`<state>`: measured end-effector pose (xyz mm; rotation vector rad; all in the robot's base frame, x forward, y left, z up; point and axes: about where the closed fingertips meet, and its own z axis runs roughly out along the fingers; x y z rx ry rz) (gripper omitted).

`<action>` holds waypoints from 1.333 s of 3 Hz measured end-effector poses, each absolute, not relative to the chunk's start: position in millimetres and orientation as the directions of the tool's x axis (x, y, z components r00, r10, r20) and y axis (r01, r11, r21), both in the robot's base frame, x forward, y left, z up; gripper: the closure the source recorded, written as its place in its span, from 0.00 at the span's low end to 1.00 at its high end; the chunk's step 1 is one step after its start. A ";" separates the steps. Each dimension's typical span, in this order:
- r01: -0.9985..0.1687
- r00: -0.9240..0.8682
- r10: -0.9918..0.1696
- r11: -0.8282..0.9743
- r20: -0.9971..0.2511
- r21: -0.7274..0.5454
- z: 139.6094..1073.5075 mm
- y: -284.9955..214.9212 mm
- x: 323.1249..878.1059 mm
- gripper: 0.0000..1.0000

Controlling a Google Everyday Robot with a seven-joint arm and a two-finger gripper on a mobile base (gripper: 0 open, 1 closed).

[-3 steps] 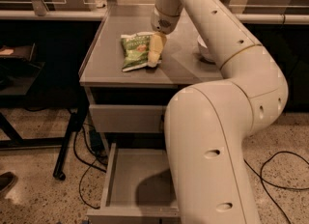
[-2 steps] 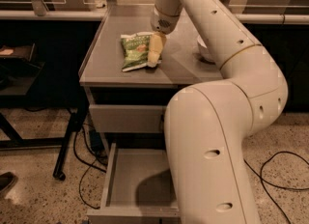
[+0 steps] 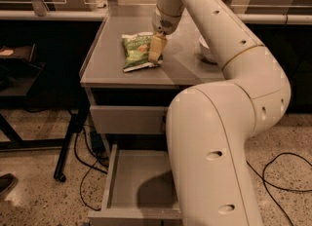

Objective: Place green jalapeno chip bag into middle drawer

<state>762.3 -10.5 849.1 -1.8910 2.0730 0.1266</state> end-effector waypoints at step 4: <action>-0.981 -0.063 -0.952 0.114 -0.300 -0.155 849.1 -10.4 762.4 1.00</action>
Offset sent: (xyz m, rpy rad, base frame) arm 0.0000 0.0000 0.0000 0.0000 0.0000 0.0000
